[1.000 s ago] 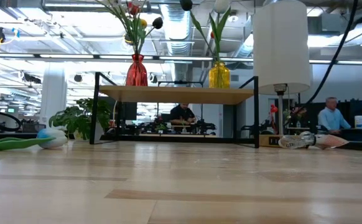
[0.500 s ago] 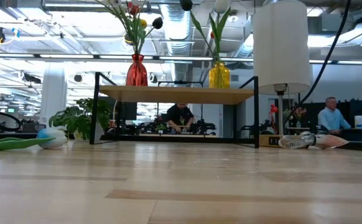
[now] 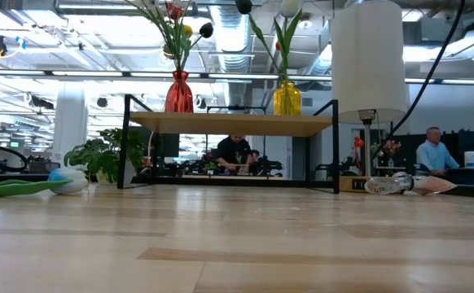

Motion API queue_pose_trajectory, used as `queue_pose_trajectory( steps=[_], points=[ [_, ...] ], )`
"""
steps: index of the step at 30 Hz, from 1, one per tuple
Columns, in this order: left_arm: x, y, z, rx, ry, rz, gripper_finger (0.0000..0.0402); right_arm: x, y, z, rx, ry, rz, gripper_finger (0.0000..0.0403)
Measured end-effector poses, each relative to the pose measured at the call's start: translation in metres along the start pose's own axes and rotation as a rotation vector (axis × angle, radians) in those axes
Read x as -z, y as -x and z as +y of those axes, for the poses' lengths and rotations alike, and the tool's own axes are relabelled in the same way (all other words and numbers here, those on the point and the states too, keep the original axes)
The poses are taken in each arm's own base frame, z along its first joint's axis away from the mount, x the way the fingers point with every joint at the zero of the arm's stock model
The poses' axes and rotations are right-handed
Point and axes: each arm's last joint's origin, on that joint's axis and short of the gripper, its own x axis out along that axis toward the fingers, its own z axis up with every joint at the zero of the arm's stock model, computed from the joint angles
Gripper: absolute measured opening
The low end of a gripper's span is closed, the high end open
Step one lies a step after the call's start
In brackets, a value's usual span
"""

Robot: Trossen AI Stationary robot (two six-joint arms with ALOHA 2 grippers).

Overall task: Pick and place flowers into a vace then onto a shelf
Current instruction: Put the red flower into the yellow vase on the shelf

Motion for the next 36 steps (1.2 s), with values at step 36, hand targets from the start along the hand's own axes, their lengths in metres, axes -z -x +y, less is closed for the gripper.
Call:
queue_pose_trajectory(
  steps=[36],
  points=[
    [-0.001,-0.009,0.003,-0.026,-0.036,-0.001,0.0,0.151,0.101,0.248,0.451,-1.139,1.467,0.0]
  ],
)
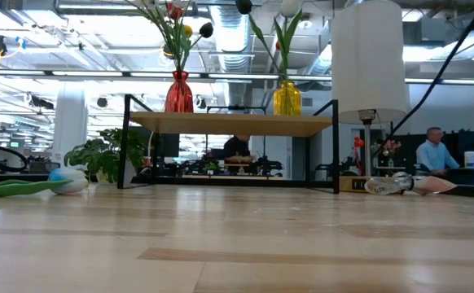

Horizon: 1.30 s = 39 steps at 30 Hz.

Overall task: Pick and place flowers into a vace then onto a shelf
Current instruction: Put the red flower into the yellow vase on the shelf

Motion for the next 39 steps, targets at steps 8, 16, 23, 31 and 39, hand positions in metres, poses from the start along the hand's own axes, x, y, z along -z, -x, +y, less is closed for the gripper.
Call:
queue_pose_trajectory(
  steps=[8,16,23,31,39],
  points=[
    [0.0,0.0,0.0,0.0,0.001,0.0,0.0,0.103,-0.072,-0.023,0.058,-0.56,0.107,0.0],
    [0.0,0.002,0.0,0.006,0.001,0.0,0.0,0.174,-0.12,-0.055,0.02,-0.856,0.195,0.0],
    [0.0,0.006,-0.001,0.017,-0.004,0.0,0.0,0.173,-0.146,-0.087,-0.087,-0.857,0.279,0.0],
    [0.001,0.006,0.0,0.01,-0.002,0.016,0.0,0.114,-0.157,-0.126,-0.241,-0.499,0.277,0.0],
    [0.002,0.006,0.0,-0.019,-0.004,0.072,0.0,0.039,-0.153,-0.146,-0.377,-0.03,-0.138,0.0]
  ],
)
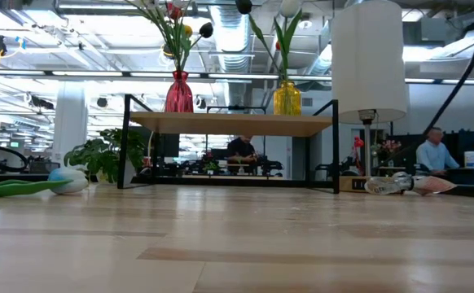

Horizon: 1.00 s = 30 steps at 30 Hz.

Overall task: Pick and place flowers into a vace then onto a shelf
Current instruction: Put the red flower into the yellow vase on the shelf

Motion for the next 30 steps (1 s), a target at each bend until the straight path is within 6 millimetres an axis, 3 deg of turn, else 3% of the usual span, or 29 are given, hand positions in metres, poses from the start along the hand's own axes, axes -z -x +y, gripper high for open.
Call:
queue_pose_trajectory(
  steps=[3,6,9,13,16,20,26,30],
  points=[
    [0.001,0.0,0.0,-0.011,0.0,0.021,0.0,-0.027,0.005,0.026,-0.087,0.203,-0.179,0.0],
    [0.001,0.0,0.0,-0.013,0.002,0.025,0.0,-0.053,0.014,0.063,-0.066,0.372,-0.308,0.0],
    [0.001,0.0,0.0,-0.013,0.001,0.025,0.0,-0.067,0.022,0.09,0.153,0.469,-0.292,0.0],
    [0.001,0.0,0.0,-0.01,-0.001,0.021,0.0,-0.068,0.038,0.109,0.571,0.57,-0.303,0.0],
    [0.001,0.002,0.0,-0.004,-0.001,0.017,0.0,-0.077,0.046,0.123,0.671,0.609,-0.381,0.0],
    [0.0,0.002,0.0,0.002,0.0,0.007,0.0,-0.094,0.05,0.119,0.717,0.601,-0.458,0.0],
    [0.001,0.004,0.0,0.012,0.003,0.002,0.0,-0.104,0.065,0.11,1.186,0.515,-0.804,0.0],
    [0.001,0.007,0.0,0.02,0.003,-0.001,0.0,-0.105,0.072,0.111,1.381,0.518,-0.896,0.0]
  ],
)
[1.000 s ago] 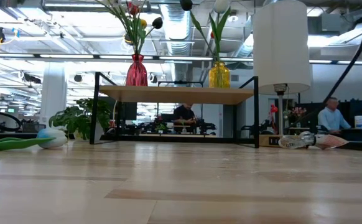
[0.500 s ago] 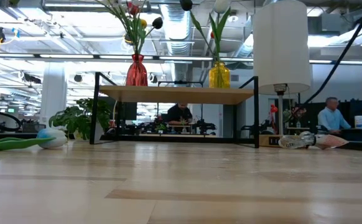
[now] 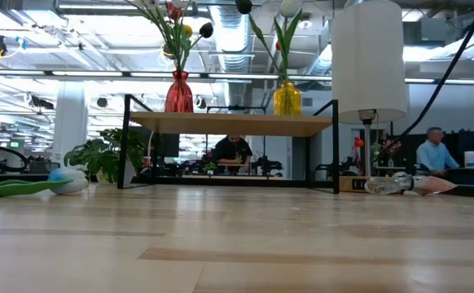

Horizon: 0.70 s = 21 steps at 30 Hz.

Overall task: Pick and place flowers into a vace then onto a shelf
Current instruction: Put the red flower into the yellow vase on the shelf

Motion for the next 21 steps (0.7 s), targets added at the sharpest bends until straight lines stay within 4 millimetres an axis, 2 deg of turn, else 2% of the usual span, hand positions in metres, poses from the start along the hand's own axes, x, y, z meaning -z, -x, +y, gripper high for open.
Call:
queue_pose_trajectory(
  steps=[6,10,17,21],
  points=[
    [0.001,0.001,-0.003,0.013,0.046,-0.016,0.0,-0.002,-0.029,-0.004,0.014,-0.087,-0.003,0.0],
    [0.002,0.001,-0.005,0.017,0.045,-0.016,0.0,-0.003,-0.045,-0.004,-0.06,-0.095,0.022,0.001],
    [0.002,0.006,-0.005,0.027,0.036,-0.007,0.0,-0.003,-0.04,-0.002,-0.093,-0.154,0.034,0.0095],
    [0.003,0.01,-0.005,0.036,0.023,-0.005,0.0,-0.003,-0.032,-0.003,-0.03,-0.155,0.011,0.0147]
  ],
)
